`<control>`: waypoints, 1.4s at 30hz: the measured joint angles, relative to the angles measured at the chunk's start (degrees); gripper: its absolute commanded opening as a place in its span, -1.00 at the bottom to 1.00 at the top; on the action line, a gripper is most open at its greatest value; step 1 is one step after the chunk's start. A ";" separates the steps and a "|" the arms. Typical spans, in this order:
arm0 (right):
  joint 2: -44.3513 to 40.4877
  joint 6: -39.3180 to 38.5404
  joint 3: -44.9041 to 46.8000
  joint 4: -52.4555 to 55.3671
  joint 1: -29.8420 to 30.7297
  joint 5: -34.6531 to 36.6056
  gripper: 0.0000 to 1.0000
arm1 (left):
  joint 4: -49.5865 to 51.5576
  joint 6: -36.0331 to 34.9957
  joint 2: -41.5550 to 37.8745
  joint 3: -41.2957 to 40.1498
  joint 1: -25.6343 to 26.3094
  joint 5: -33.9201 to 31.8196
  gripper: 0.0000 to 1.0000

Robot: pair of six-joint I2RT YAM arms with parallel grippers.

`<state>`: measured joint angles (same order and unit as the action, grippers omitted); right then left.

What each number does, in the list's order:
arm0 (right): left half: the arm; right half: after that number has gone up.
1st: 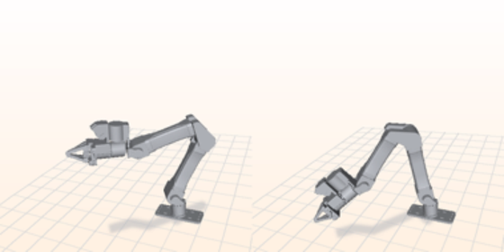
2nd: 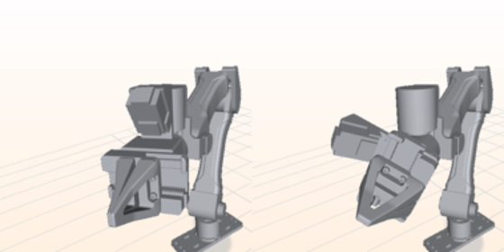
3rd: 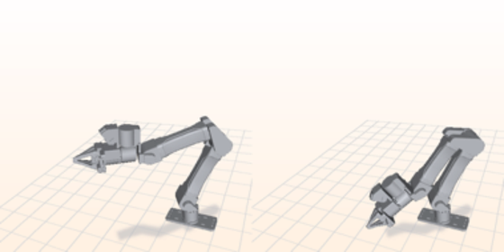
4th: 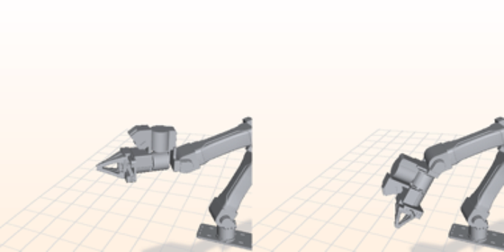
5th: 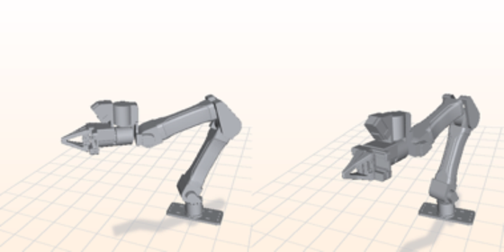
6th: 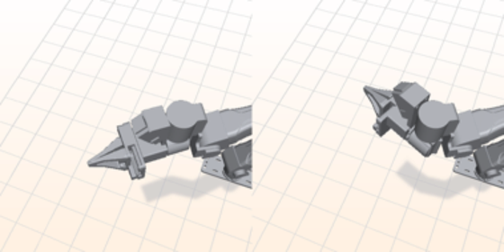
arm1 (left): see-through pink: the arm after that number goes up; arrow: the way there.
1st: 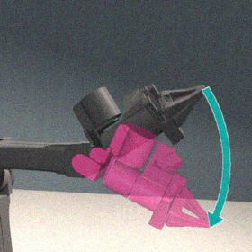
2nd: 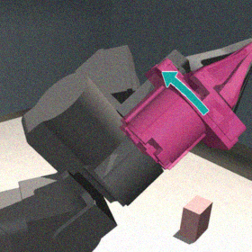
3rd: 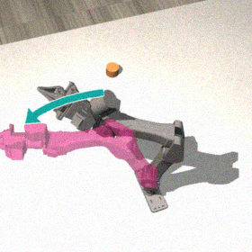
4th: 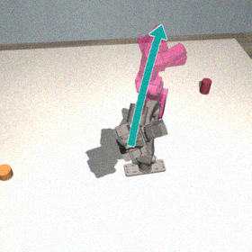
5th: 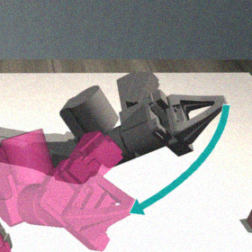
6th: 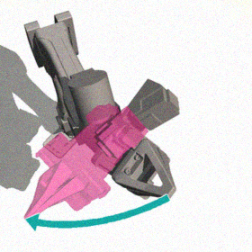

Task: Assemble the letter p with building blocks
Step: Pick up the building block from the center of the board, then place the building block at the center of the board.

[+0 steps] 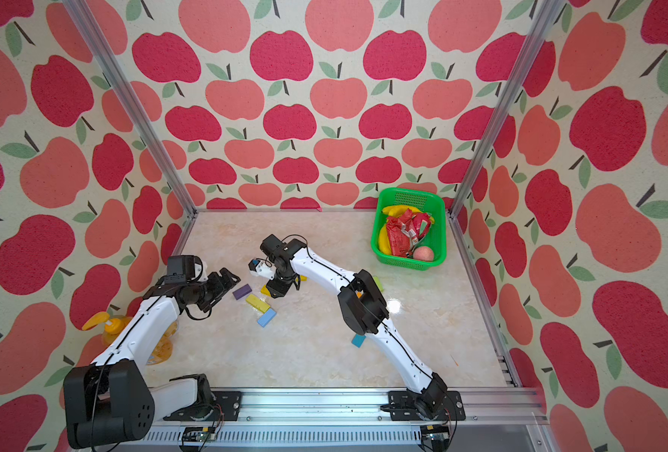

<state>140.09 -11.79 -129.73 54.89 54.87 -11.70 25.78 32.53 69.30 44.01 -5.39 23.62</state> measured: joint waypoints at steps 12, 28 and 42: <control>-19.52 28.15 32.65 -15.67 -5.05 5.64 -0.72 | -3.63 2.40 4.94 1.40 12.59 -1.16 0.84; -18.80 44.04 38.01 -21.90 -5.86 11.82 -0.54 | -5.44 2.75 8.39 4.31 17.07 -2.08 0.84; -18.80 45.79 39.12 -22.75 -4.72 13.40 -0.50 | -5.44 2.75 9.14 4.74 18.08 -2.80 0.83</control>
<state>121.30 34.00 -90.61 32.14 50.15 1.69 20.34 35.29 78.43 48.75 12.69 20.82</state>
